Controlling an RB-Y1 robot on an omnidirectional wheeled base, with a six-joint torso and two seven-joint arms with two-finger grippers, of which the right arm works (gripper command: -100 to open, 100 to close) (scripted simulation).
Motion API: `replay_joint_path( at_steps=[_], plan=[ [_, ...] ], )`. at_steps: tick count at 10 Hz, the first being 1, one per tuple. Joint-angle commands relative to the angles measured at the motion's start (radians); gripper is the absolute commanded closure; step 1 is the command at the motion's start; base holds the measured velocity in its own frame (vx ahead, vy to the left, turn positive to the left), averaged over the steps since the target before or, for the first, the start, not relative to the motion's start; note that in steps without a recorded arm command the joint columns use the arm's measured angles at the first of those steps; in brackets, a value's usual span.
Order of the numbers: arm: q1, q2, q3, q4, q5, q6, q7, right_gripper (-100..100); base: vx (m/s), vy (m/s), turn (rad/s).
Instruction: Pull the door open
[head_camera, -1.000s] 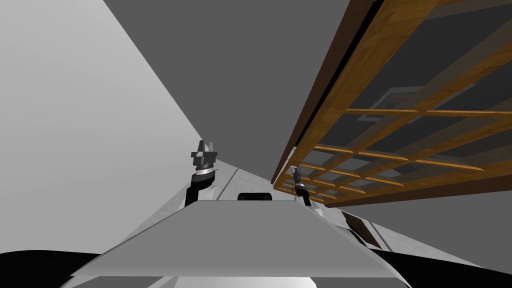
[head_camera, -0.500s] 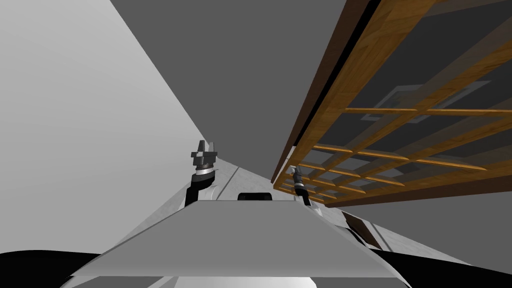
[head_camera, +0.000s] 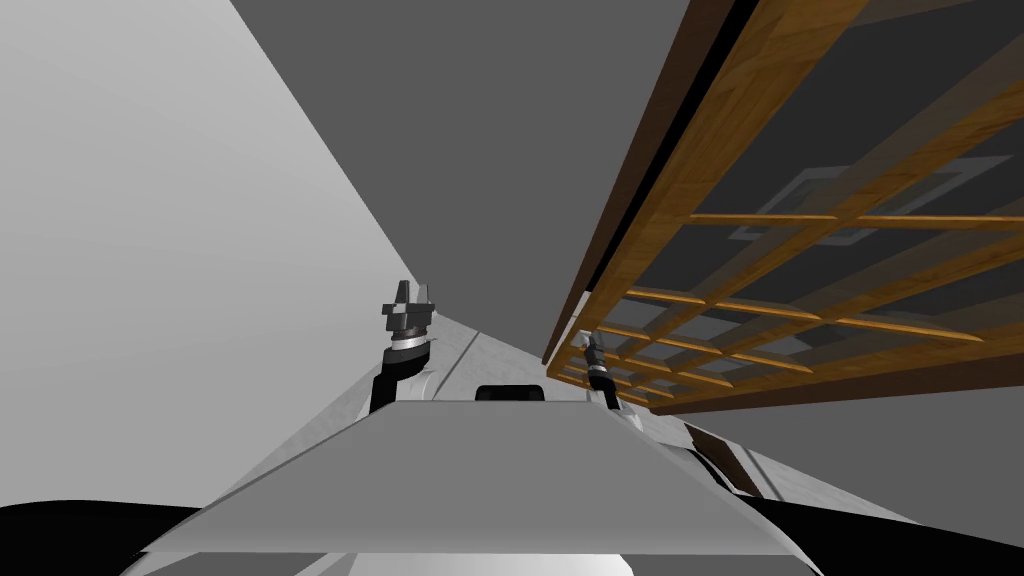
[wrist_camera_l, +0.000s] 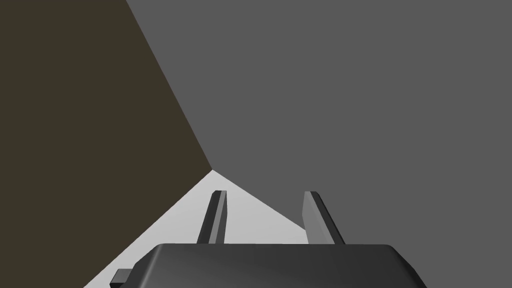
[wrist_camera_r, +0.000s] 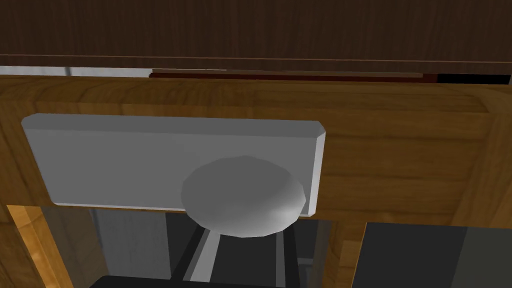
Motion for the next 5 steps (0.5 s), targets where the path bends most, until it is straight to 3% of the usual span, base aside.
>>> replay_joint_path(
  at_steps=[1,5],
  plan=[
    [0.007,0.01,0.011,-0.028,-0.004,0.008,-0.025,100,-0.037,-0.013,0.023],
    [0.0,0.012,0.039,-0.031,-0.05,0.016,-0.14,100,-0.053,-0.018,0.05]
  ],
)
